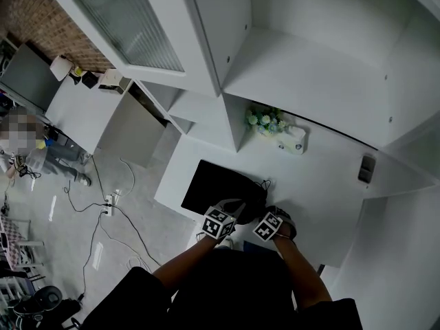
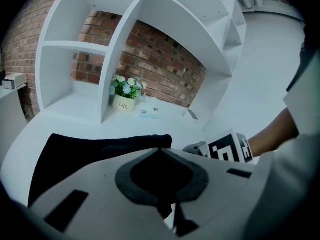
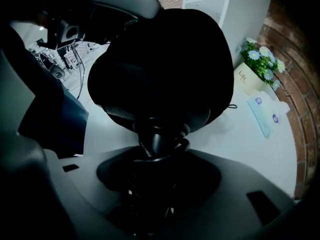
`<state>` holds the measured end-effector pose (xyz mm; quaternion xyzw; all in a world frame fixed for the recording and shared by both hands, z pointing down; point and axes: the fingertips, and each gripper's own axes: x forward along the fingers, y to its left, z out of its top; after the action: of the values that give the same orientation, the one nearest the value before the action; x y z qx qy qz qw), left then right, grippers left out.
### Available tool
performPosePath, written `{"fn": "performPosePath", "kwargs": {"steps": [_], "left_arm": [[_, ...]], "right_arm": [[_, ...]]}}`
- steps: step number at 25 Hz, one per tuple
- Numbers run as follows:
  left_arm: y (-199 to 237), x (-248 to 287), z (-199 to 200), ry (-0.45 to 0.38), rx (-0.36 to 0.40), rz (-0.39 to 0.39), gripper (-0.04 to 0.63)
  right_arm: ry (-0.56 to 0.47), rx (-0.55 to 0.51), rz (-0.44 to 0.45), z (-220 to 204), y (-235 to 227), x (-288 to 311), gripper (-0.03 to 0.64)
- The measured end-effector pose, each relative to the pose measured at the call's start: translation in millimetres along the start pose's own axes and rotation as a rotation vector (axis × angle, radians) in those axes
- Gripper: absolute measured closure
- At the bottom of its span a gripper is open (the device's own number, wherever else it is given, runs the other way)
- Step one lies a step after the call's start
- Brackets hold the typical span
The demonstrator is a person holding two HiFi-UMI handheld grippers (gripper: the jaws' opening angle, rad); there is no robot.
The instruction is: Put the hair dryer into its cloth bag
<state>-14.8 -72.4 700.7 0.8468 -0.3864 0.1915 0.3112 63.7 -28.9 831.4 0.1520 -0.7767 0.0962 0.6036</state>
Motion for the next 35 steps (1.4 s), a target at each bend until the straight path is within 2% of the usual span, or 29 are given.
{"fn": "performPosePath", "kwargs": {"steps": [10,16,23,29,35], "left_arm": [[-0.9,4.2,-9.4,0.003,-0.053,-0.017,0.571],[-7.6,2.2,-10.0,0.023,-0.002,-0.051,0.571],[-3.3,3.3,-9.8,0.008,-0.034,-0.038,0.572],[-3.6,1.8,-14.0,0.018,-0.031,-0.036,0.572],[-9.0,-0.7,-14.3,0.017,-0.032,-0.065,0.571]], "right_arm": [[0.091,-0.066,0.035,4.5,-1.8,5.0,0.383],[0.125,-0.082,0.008,3.9,-13.6,3.1,0.385],[0.178,-0.146,0.001,1.6,-15.6,12.0,0.38],[0.141,-0.14,0.038,3.8,-17.1,10.4,0.37],[0.108,-0.085,0.072,3.3,-22.5,5.2,0.339]]}}
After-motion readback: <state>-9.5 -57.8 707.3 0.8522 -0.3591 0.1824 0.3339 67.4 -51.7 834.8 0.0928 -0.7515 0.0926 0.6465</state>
